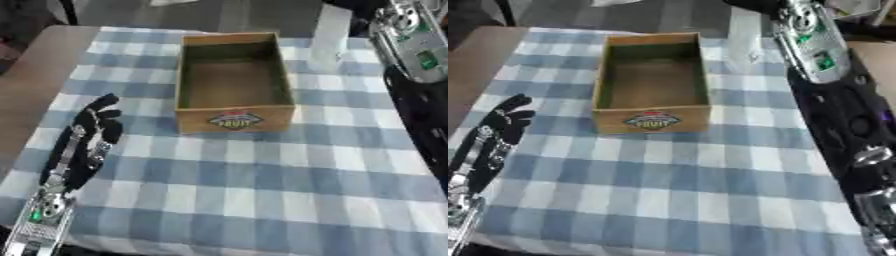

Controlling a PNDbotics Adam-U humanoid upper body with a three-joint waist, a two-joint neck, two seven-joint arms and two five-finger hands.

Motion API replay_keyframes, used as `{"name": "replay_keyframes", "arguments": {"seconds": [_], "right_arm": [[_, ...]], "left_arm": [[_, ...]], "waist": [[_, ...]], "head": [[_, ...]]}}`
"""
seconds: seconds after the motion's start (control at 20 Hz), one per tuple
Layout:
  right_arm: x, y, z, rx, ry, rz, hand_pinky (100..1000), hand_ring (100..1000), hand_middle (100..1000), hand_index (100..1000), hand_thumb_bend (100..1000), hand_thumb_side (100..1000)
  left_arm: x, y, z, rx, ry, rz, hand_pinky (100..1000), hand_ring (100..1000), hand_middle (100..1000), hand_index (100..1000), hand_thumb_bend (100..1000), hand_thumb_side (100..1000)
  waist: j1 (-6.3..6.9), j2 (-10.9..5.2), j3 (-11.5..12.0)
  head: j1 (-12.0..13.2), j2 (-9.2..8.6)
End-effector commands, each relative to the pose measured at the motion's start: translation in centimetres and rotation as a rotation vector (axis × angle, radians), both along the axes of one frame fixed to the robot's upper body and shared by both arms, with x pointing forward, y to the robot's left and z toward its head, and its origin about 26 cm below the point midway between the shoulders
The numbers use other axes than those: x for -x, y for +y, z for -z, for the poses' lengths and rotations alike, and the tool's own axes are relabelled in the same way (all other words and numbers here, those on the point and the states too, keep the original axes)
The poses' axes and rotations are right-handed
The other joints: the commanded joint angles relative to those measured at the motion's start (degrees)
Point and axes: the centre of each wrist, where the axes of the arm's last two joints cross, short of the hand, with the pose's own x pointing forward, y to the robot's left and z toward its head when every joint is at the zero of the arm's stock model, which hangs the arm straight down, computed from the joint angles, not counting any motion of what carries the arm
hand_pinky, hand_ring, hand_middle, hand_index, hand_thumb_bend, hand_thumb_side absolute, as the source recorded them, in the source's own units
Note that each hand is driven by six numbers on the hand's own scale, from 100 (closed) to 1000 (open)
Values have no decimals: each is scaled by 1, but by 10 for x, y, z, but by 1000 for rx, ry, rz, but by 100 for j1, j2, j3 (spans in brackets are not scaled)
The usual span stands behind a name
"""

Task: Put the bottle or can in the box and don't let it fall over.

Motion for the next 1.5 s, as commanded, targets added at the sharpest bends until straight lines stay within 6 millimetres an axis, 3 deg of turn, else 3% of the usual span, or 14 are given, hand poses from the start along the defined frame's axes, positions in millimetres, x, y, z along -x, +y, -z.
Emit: {"name": "replay_keyframes", "arguments": {"seconds": [0.05,0.3,0.7,0.85,0.9,0.95,1.0,1.05,1.1,1.15,1.25,1.5], "right_arm": [[-2,7,-19,-10,-39,-12,492,413,216,330,100,134],[-10,22,-14,2,-16,-28,495,423,219,333,100,131],[-25,30,24,2,103,-11,496,454,237,348,100,110],[-27,28,35,32,115,7,541,557,399,507,100,314],[-28,27,38,49,113,13,545,566,413,519,100,333],[-28,26,41,69,111,16,591,667,532,649,100,465],[-28,24,44,91,106,17,604,692,563,687,100,498],[-28,22,47,113,101,16,654,771,669,810,206,589],[-28,21,49,140,92,15,686,810,728,876,291,617],[-28,20,51,169,80,6,768,905,841,990,412,638],[-27,17,53,214,61,-11,832,970,925,1000,508,663],[-22,11,49,239,25,-44,846,983,945,1000,581,688]], "left_arm": [[-2,-8,-11,0,-35,46,842,824,862,947,551,889],[-5,-18,-15,0,-41,92,842,824,862,947,551,890],[-7,-26,-17,-6,-44,132,843,824,862,947,552,892],[-8,-26,-15,-12,-39,133,843,823,861,947,552,894],[-8,-26,-15,-14,-39,132,843,823,861,947,552,894],[-8,-26,-15,-15,-38,131,844,823,861,947,552,894],[-8,-25,-15,-17,-38,129,844,823,861,947,552,894],[-8,-25,-14,-19,-37,127,844,823,861,947,552,895],[-8,-24,-14,-20,-37,124,844,823,861,947,552,895],[-8,-24,-14,-21,-36,121,844,823,861,946,552,895],[-7,-22,-13,-23,-35,115,844,823,861,946,552,896],[-6,-19,-10,-25,-27,100,844,823,861,947,552,896]], "waist": [[-8,-44,126],[-23,28,402],[-19,115,630],[-26,121,624],[-29,121,614],[-30,119,598],[-30,119,577],[-29,120,557],[-27,120,538],[-25,121,518],[-21,122,479],[-9,98,354]], "head": [[-164,-141],[-258,-212],[-327,-231],[-332,-211],[-331,-205],[-324,-200],[-312,-199],[-304,-197],[-302,-193],[-301,-188],[-293,-171],[-244,-125]]}}
